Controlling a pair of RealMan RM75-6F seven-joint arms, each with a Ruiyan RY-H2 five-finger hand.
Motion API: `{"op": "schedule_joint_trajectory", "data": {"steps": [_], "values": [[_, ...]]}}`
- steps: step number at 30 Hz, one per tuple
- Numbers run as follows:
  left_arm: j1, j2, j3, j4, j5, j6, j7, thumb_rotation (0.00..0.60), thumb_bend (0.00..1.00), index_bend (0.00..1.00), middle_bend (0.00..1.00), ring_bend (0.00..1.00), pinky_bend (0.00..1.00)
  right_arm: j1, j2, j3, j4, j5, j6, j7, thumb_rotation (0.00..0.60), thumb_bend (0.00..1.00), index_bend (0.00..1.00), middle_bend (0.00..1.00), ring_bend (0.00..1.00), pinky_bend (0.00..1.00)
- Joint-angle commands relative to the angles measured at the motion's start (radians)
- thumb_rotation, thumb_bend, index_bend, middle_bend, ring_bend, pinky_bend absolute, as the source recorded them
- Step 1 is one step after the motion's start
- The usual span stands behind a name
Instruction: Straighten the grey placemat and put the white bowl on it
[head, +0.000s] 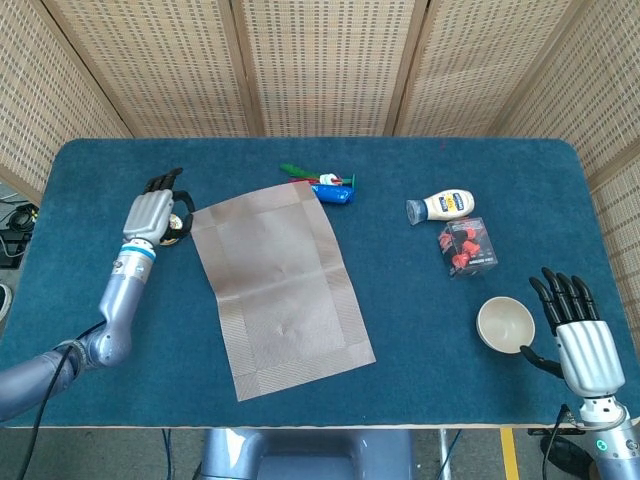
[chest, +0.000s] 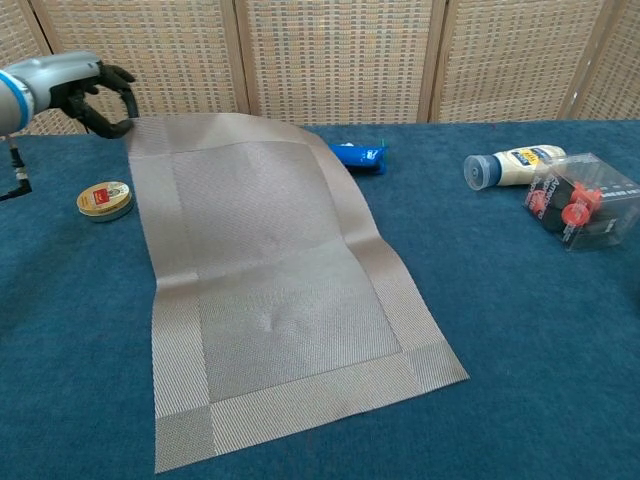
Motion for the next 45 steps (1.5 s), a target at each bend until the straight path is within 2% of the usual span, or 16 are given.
{"op": "schedule_joint_trajectory", "data": {"steps": [1, 2, 3, 6, 9, 14, 23, 28, 31, 37, 45], "values": [[0.036, 0.060, 0.045, -0.009, -0.029, -0.036, 0.025, 0.600, 0.13, 0.21, 0.00, 0.00, 0.00, 0.000, -0.001, -0.001, 0.000, -0.002, -0.001, -0.003, 0.600, 0.00, 0.00, 0.00, 0.00, 0.00], [0.040, 0.070, 0.051, -0.016, -0.030, -0.043, 0.028, 0.600, 0.04, 0.08, 0.00, 0.00, 0.00, 0.000, -0.001, -0.002, 0.001, -0.002, -0.001, -0.003, 0.600, 0.00, 0.00, 0.00, 0.00, 0.00], [0.048, 0.093, 0.065, -0.031, -0.029, -0.055, 0.034, 0.600, 0.00, 0.00, 0.00, 0.00, 0.00, 0.000, -0.002, -0.003, 0.001, -0.004, -0.003, -0.005, 0.600, 0.00, 0.00, 0.00, 0.00, 0.00], [0.082, 0.137, 0.071, -0.076, 0.010, -0.025, 0.006, 0.600, 0.00, 0.00, 0.00, 0.00, 0.00, 0.003, -0.005, -0.009, 0.006, -0.011, -0.010, -0.014, 0.600, 0.00, 0.00, 0.00, 0.00, 0.00], [0.148, 0.193, 0.078, -0.149, 0.106, 0.074, -0.052, 0.600, 0.00, 0.00, 0.00, 0.00, 0.00, 0.014, -0.014, -0.025, 0.018, -0.038, -0.027, -0.034, 0.600, 0.00, 0.00, 0.00, 0.00, 0.00], [0.256, 0.290, 0.129, -0.272, 0.228, 0.224, -0.079, 0.600, 0.00, 0.00, 0.00, 0.00, 0.00, 0.061, -0.027, -0.048, 0.054, -0.114, -0.074, -0.078, 0.600, 0.00, 0.01, 0.00, 0.00, 0.00], [0.449, 0.409, 0.221, -0.504, 0.319, 0.477, -0.045, 0.600, 0.00, 0.00, 0.00, 0.00, 0.00, 0.228, 0.011, -0.068, -0.001, -0.238, -0.245, -0.045, 0.600, 0.00, 0.05, 0.00, 0.00, 0.00], [0.527, 0.440, 0.268, -0.579, 0.360, 0.582, 0.005, 0.600, 0.00, 0.00, 0.00, 0.00, 0.00, 0.333, -0.034, -0.058, 0.017, -0.267, -0.359, -0.024, 0.600, 0.00, 0.08, 0.00, 0.00, 0.00], [0.551, 0.446, 0.286, -0.600, 0.390, 0.603, -0.005, 0.600, 0.00, 0.00, 0.00, 0.00, 0.00, 0.385, -0.080, -0.055, 0.040, -0.264, -0.424, -0.008, 0.600, 0.00, 0.08, 0.00, 0.00, 0.00], [0.560, 0.459, 0.285, -0.597, 0.425, 0.602, -0.033, 0.600, 0.00, 0.00, 0.00, 0.00, 0.00, 0.462, -0.175, -0.046, 0.070, -0.237, -0.546, -0.042, 0.600, 0.00, 0.10, 0.00, 0.00, 0.00], [0.570, 0.448, 0.297, -0.584, 0.470, 0.615, -0.013, 0.600, 0.00, 0.00, 0.00, 0.00, 0.00, 0.545, -0.314, 0.001, 0.154, -0.161, -0.670, -0.111, 0.600, 0.00, 0.13, 0.00, 0.00, 0.00]]}}
